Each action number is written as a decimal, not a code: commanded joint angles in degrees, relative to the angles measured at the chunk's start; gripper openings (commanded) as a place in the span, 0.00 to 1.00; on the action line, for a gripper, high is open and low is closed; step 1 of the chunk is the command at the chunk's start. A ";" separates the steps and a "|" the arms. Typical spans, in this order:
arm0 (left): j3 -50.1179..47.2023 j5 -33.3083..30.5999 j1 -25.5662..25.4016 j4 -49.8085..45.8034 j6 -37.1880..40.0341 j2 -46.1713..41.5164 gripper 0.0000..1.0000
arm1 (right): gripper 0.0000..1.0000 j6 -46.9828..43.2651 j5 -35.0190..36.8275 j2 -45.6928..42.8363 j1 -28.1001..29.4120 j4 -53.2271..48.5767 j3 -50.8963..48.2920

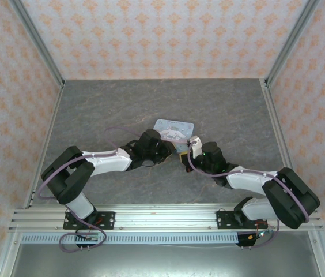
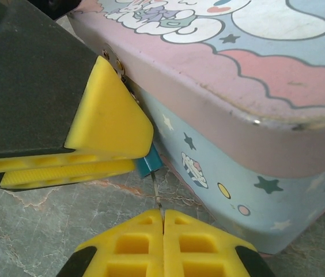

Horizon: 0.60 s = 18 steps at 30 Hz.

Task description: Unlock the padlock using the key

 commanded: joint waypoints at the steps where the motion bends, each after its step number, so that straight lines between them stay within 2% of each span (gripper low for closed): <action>1: 0.35 1.52 -0.12 2.82 -1.29 -1.59 0.26 | 0.00 0.78 -0.59 -0.84 0.26 3.57 -0.56; 18: 1.34 4.32 -0.52 4.70 -2.28 -1.67 0.26 | 0.00 2.60 -4.66 2.66 -1.65 9.83 0.42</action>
